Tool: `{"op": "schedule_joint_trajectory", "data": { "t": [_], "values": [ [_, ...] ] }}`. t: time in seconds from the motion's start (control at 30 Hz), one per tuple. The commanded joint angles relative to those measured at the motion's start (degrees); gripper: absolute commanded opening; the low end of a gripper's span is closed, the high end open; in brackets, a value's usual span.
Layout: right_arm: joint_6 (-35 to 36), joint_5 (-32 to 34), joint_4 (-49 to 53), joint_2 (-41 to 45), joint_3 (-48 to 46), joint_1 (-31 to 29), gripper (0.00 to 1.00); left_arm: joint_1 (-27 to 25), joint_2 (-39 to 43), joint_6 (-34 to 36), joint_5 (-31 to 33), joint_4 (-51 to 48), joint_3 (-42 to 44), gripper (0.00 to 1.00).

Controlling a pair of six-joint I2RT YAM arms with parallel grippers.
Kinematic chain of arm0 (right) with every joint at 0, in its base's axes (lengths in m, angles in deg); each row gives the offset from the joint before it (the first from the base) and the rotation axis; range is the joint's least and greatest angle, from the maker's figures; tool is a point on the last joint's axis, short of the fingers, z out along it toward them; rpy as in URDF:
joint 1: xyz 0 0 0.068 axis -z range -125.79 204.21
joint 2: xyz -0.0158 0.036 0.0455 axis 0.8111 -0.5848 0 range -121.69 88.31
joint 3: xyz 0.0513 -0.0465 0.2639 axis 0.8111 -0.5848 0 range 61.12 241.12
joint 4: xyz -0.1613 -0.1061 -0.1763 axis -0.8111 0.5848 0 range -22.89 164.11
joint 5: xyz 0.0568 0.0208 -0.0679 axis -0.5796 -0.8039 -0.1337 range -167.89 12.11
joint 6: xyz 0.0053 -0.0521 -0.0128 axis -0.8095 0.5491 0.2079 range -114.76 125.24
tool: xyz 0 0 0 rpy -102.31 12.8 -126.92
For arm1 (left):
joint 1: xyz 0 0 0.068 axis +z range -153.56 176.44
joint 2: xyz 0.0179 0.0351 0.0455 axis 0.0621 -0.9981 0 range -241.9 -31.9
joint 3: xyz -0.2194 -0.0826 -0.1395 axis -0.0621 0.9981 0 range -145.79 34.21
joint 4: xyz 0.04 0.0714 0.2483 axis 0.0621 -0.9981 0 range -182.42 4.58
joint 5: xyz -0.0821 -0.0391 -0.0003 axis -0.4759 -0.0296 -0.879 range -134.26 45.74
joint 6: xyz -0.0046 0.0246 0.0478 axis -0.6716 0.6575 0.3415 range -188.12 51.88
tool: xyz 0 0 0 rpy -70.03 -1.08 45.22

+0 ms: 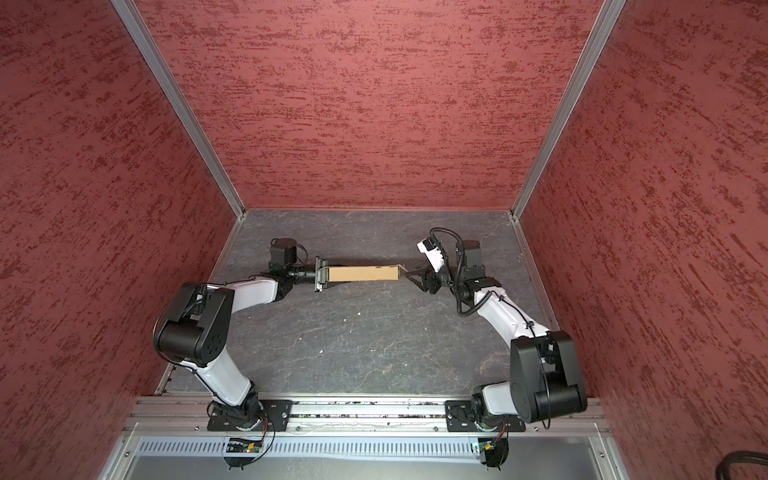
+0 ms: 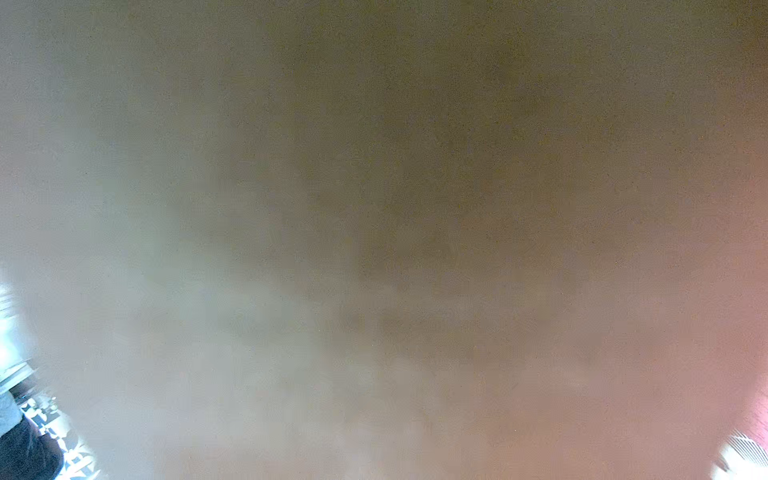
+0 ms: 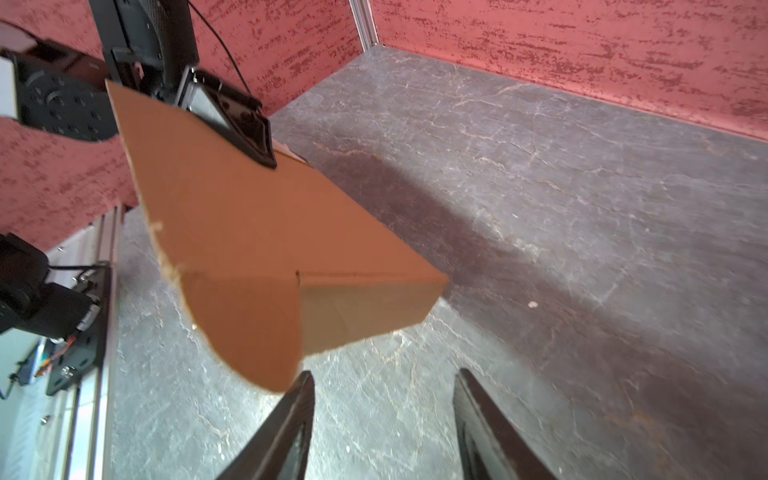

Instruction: Fold the paper box

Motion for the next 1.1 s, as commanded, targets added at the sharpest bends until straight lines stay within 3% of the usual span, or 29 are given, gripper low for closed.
{"op": "schedule_joint_trajectory", "data": {
  "t": [0.0,0.23,0.47,0.57,0.77,0.9,1.07],
  "values": [
    [8.05,1.39,-0.33,1.71,-2.29,-0.27,0.60,0.19,1.72,-6.55,-1.23,-0.83,0.95,0.26],
    [20.86,0.23,9.71,-1.65,1.64,-0.24,0.64,0.99,6.94,-0.32,-2.50,-14.45,0.82,0.26],
    [28.14,-6.74,13.38,-6.01,4.34,-0.22,0.66,2.90,11.65,16.82,-4.48,-47.53,-4.67,0.26],
    [29.74,-10.78,15.26,-6.44,5.33,-0.17,0.68,4.05,11.31,21.82,-4.53,-55.90,-7.39,0.26],
    [28.32,-15.85,11.66,-1.13,2.96,-0.49,0.70,3.92,8.86,22.13,-3.56,-55.51,-10.88,0.26],
    [25.74,-16.19,7.37,3.57,0.70,-1.15,0.72,3.03,8.49,15.67,-3.47,-45.59,-8.12,0.26],
    [25.20,-15.42,6.80,6.63,0.24,-2.54,0.74,2.74,7.93,15.98,-3.33,-45.84,-8.54,0.25]
  ]
}}
